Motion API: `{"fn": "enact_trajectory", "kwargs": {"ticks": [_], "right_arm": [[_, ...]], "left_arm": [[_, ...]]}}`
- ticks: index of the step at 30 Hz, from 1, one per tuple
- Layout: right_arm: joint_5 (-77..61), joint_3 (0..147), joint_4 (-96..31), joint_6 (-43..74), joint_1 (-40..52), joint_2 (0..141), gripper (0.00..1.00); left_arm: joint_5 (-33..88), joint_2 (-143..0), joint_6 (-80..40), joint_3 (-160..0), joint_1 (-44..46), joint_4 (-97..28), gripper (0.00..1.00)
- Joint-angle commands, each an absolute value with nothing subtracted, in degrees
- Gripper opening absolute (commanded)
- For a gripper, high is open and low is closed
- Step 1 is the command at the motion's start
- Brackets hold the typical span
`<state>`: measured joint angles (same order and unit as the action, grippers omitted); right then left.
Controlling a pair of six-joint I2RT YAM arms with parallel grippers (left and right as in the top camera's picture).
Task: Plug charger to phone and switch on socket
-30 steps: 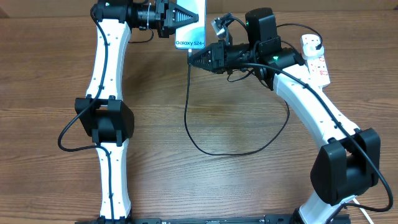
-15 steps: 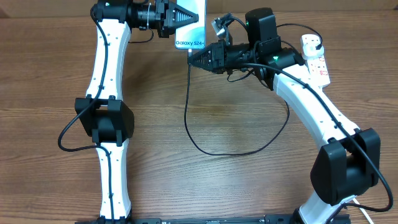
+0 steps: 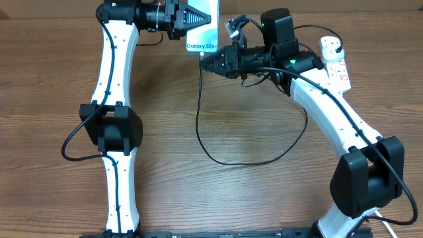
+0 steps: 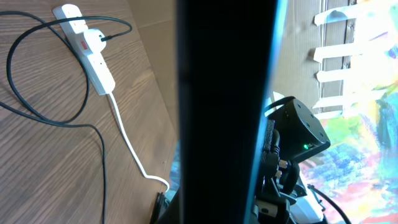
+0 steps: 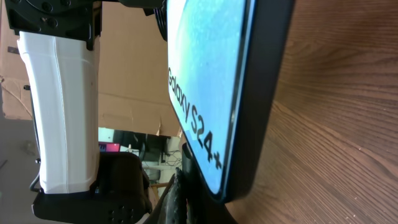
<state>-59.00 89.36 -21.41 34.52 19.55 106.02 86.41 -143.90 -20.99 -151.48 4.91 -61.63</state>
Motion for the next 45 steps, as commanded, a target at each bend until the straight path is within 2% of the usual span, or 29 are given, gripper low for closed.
{"fn": "enact_trajectory", "kwargs": {"ticks": [1,37,45], "right_arm": [[-58.48,90.43,-20.64,34.52,19.38,104.79,0.04],[-59.75,90.43,-22.81,32.97,18.44,104.84,0.04],[-60.71,90.43,-24.08,32.97,19.57,104.84,0.04]], "left_arm": [[89.86,-143.02,-19.07,-152.38,5.28,-61.49,0.04],[90.63,-143.02,-18.83,-152.35,5.28,-63.18,0.04],[86.06,-143.02,-19.29,-152.35,5.26,-63.18,0.04]]}}
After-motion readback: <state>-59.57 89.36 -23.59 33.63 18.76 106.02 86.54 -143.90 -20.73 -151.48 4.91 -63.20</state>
